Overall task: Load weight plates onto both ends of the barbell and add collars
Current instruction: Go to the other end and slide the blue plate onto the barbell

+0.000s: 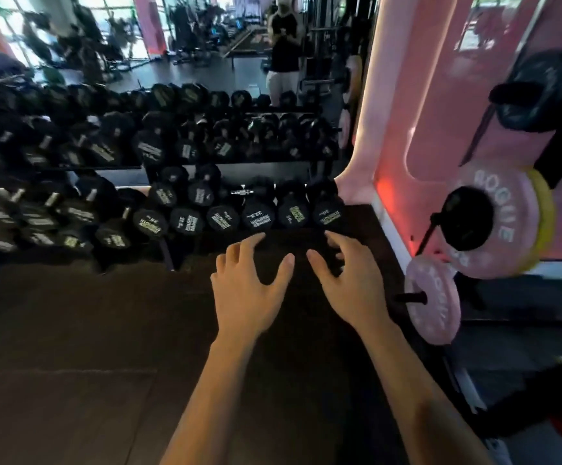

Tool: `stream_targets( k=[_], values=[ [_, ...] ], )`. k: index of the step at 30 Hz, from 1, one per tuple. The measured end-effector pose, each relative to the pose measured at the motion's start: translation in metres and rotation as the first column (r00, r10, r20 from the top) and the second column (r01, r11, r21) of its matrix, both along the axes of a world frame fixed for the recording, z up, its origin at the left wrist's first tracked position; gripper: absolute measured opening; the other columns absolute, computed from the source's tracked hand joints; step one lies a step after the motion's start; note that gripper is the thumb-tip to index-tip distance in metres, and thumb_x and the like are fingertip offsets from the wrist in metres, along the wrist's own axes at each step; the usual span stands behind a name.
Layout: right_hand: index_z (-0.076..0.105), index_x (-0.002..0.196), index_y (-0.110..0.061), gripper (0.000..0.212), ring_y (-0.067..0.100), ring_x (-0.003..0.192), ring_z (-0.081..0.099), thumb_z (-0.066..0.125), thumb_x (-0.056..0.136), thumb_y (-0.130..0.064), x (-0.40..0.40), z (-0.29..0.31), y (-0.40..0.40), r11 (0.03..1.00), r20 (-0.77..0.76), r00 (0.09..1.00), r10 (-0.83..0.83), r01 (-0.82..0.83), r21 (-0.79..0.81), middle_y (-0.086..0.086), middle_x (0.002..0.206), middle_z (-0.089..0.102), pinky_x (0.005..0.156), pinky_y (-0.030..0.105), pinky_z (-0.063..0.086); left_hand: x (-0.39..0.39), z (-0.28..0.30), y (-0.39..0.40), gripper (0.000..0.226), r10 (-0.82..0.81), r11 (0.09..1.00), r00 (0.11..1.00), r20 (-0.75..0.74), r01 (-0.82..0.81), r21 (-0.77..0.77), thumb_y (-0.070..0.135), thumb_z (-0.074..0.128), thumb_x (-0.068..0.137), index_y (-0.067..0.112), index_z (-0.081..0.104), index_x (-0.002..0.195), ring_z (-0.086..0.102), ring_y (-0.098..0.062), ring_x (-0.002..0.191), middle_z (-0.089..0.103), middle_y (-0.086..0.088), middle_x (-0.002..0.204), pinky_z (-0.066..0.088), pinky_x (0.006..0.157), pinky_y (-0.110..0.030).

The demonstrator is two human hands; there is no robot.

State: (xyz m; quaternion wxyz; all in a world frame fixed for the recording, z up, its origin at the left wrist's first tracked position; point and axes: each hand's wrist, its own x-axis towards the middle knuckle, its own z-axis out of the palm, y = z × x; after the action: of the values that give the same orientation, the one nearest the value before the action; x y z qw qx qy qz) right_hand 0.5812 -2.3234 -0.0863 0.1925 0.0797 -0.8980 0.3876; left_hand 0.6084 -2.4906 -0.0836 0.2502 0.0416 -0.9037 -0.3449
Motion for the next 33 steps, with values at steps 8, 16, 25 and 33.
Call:
stream_targets(
  k=[8, 16, 25, 33],
  values=[
    [0.050, 0.135, -0.024, 0.055, 0.014, 0.111, 0.055, 0.054, 0.091, -0.056, -0.140, -0.001, 0.006, 0.992, 0.015, 0.992, -0.125, 0.125, 0.003, -0.004, 0.125, 0.059, 0.091, 0.037, 0.051, -0.161, -0.011, 0.006, 0.069, -0.130, 0.991, 0.990, 0.048, 0.130, -0.005, 0.075, 0.041, 0.083, 0.030, 0.050, 0.135, 0.047, -0.022, 0.122, 0.056, 0.002, 0.131, 0.044, 0.096, -0.047],
    [0.060, 0.126, -0.012, 0.054, 0.026, 0.103, 0.060, 0.058, 0.088, -0.051, -0.275, 0.014, 0.066, 0.861, -0.081, 0.861, -0.502, 0.507, 0.049, 0.005, 0.114, 0.066, 0.087, 0.035, 0.047, -0.353, 0.000, 0.070, 0.071, -0.449, 0.893, 0.893, 0.023, 0.449, 0.011, 0.075, 0.040, 0.081, 0.028, 0.051, 0.133, 0.048, -0.026, 0.119, 0.057, 0.000, 0.129, 0.042, 0.099, -0.048],
    [0.058, 0.127, -0.015, 0.054, 0.027, 0.106, 0.059, 0.053, 0.091, -0.056, -0.361, 0.009, 0.129, 0.658, -0.069, 0.663, -0.746, 0.749, 0.079, 0.004, 0.118, 0.065, 0.088, 0.047, 0.050, -0.481, -0.002, 0.168, 0.068, -0.732, 0.679, 0.681, 0.006, 0.729, 0.093, 0.073, 0.043, 0.080, 0.028, 0.053, 0.130, 0.048, -0.022, 0.121, 0.057, 0.004, 0.130, 0.038, 0.097, -0.044],
    [0.054, 0.130, -0.020, 0.049, 0.025, 0.110, 0.056, 0.053, 0.093, -0.051, -0.410, 0.013, 0.237, 0.450, -0.032, 0.452, -0.891, 0.891, 0.064, 0.003, 0.123, 0.061, 0.089, 0.043, 0.049, -0.573, -0.003, 0.290, 0.064, -0.858, 0.503, 0.511, -0.048, 0.856, 0.119, 0.069, 0.047, 0.082, 0.026, 0.054, 0.130, 0.051, -0.024, 0.117, 0.059, 0.002, 0.124, 0.040, 0.095, -0.040]
  ],
)
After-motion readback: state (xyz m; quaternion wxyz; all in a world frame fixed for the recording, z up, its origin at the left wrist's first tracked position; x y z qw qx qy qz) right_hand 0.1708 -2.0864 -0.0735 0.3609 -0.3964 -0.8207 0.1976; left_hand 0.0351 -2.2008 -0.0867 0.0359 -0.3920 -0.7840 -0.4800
